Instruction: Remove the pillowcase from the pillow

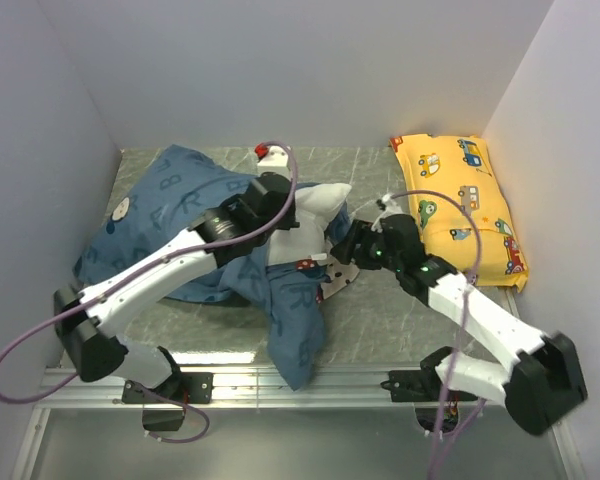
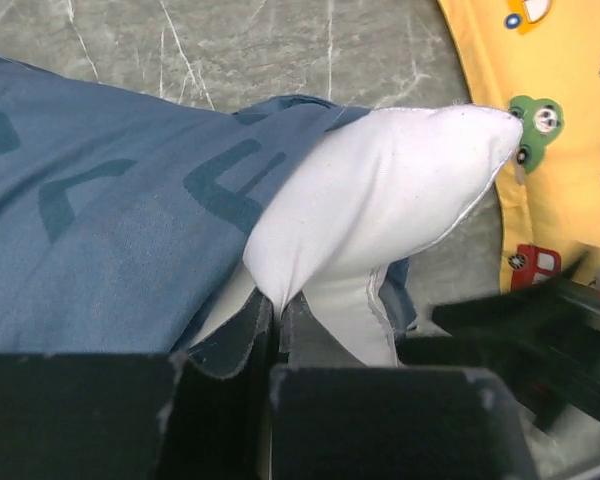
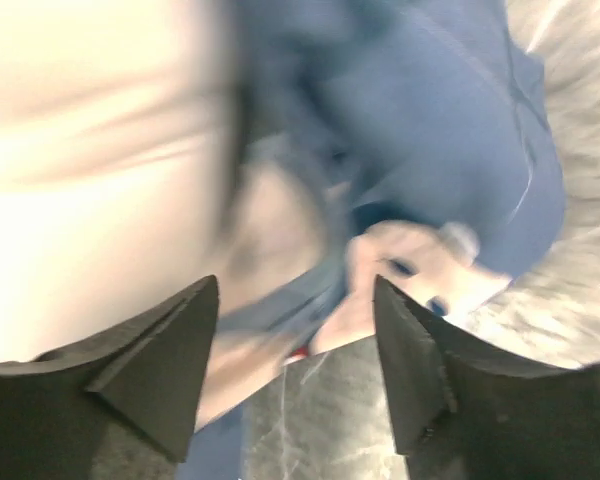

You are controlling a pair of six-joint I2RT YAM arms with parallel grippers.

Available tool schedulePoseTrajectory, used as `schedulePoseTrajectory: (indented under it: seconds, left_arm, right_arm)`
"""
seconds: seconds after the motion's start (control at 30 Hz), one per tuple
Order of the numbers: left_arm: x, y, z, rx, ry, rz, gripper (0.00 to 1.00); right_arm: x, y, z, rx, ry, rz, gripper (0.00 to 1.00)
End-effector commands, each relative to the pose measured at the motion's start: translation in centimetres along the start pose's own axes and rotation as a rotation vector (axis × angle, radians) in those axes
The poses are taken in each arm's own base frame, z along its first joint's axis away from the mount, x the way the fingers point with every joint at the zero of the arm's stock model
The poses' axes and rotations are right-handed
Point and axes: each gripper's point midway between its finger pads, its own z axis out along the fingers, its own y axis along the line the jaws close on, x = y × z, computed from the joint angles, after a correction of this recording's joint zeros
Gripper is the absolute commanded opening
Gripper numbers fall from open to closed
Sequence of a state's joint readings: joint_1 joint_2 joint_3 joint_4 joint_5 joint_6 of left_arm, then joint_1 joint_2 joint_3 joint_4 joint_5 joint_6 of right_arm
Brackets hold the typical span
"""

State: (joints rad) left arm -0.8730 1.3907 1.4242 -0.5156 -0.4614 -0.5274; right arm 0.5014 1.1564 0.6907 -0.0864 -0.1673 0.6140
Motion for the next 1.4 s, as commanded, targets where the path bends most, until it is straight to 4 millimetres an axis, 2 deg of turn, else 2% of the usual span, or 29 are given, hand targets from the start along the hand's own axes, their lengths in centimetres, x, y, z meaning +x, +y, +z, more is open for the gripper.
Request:
schedulePoseTrajectory:
  seconds: [0.0, 0.07, 0.17, 0.2, 0.3, 0.37, 0.43, 0.53, 0.6, 0.63, 0.67, 0.73, 0.77, 0.8, 0.83, 0.9, 0.97, 1.1, 1.2, 1.3, 1.37]
  left_arm:
    - [-7.0, -1.2, 0.6, -0.007, -0.220, -0.156, 0.00]
    - [-7.0, -1.3, 1.2, -0.009, -0.216, -0.158, 0.00]
    - [-7.1, -1.8, 2.1, -0.008, -0.216, -0.166, 0.00]
    - [-7.0, -2.0, 2.5, -0.006, -0.211, -0.163, 0.00]
    - [-7.5, -2.4, 3.1, -0.008, -0.205, -0.157, 0.00]
    - [-7.8, -2.5, 3.3, -0.007, -0.209, -0.157, 0.00]
    - [-8.2, -2.7, 3.4, -0.001, -0.210, -0.160, 0.00]
    - [-8.6, -2.6, 3.7, -0.006, -0.209, -0.160, 0.00]
    - [-9.1, -2.4, 3.8, -0.006, -0.215, -0.166, 0.00]
    - [-9.5, -1.9, 4.0, -0.010, -0.217, -0.173, 0.00]
    - [-10.0, -1.7, 4.0, -0.007, -0.220, -0.180, 0.00]
    - [-10.6, -0.6, 4.5, -0.021, -0.222, -0.193, 0.00]
    - [-11.1, -0.5, 4.4, -0.013, -0.226, -0.199, 0.00]
    - [-11.3, -0.2, 4.5, -0.015, -0.226, -0.200, 0.00]
    - [-11.6, 0.5, 4.7, -0.027, -0.230, -0.205, 0.00]
    - [-12.2, 0.8, 4.7, -0.022, -0.236, -0.216, 0.00]
    - [-13.0, 1.6, 4.7, -0.024, -0.244, -0.231, 0.00]
    - [-14.4, 3.1, 5.0, -0.028, -0.255, -0.259, 0.00]
    - [-15.4, 4.7, 5.5, -0.057, -0.257, -0.271, 0.00]
    - [-16.1, 5.3, 6.0, -0.068, -0.260, -0.276, 0.00]
    - [-16.5, 5.7, 6.4, -0.073, -0.259, -0.277, 0.00]
  right_arm:
    - [-3.4, 1.2, -4.6, 0.034, -0.114, -0.034, 0.73]
    - [-4.2, 2.6, -6.7, -0.015, -0.155, -0.040, 0.74]
    - [-3.7, 5.1, -8.7, -0.090, -0.169, -0.066, 0.77]
    - [-2.6, 6.6, -9.0, -0.129, -0.142, -0.089, 0.77]
    - [-1.0, 7.6, -8.6, -0.124, -0.128, -0.153, 0.82]
    - [0.1, 7.6, -7.5, -0.115, -0.097, -0.179, 0.84]
    - [1.1, 8.8, -6.7, -0.151, -0.075, -0.211, 0.85]
    - [2.2, 8.7, -5.0, -0.109, -0.049, -0.225, 0.85]
    - [3.5, 7.9, -3.9, -0.070, -0.009, -0.214, 0.74]
    - [4.1, 7.8, -3.8, -0.067, 0.001, -0.213, 0.67]
    - [4.3, 7.6, -4.0, -0.065, -0.002, -0.204, 0.50]
    - [5.4, 6.0, -4.1, -0.035, 0.002, -0.179, 0.33]
    - [5.3, 6.0, -4.8, -0.051, -0.016, -0.159, 0.21]
    - [6.2, 4.9, -4.7, -0.033, -0.009, -0.153, 0.16]
    - [6.1, 4.9, -5.4, -0.048, -0.025, -0.140, 0.09]
    - [7.3, 3.9, -5.6, -0.047, -0.007, -0.125, 0.07]
    - [7.8, 3.8, -6.3, -0.080, -0.008, -0.102, 0.07]
    - [10.5, 1.6, -6.3, -0.058, 0.034, -0.070, 0.07]
    - [11.9, 0.9, -6.3, -0.073, 0.047, -0.036, 0.07]
    - [13.1, 0.8, -6.2, -0.089, 0.069, -0.024, 0.11]
    - [13.9, 1.0, -6.2, -0.097, 0.091, -0.028, 0.10]
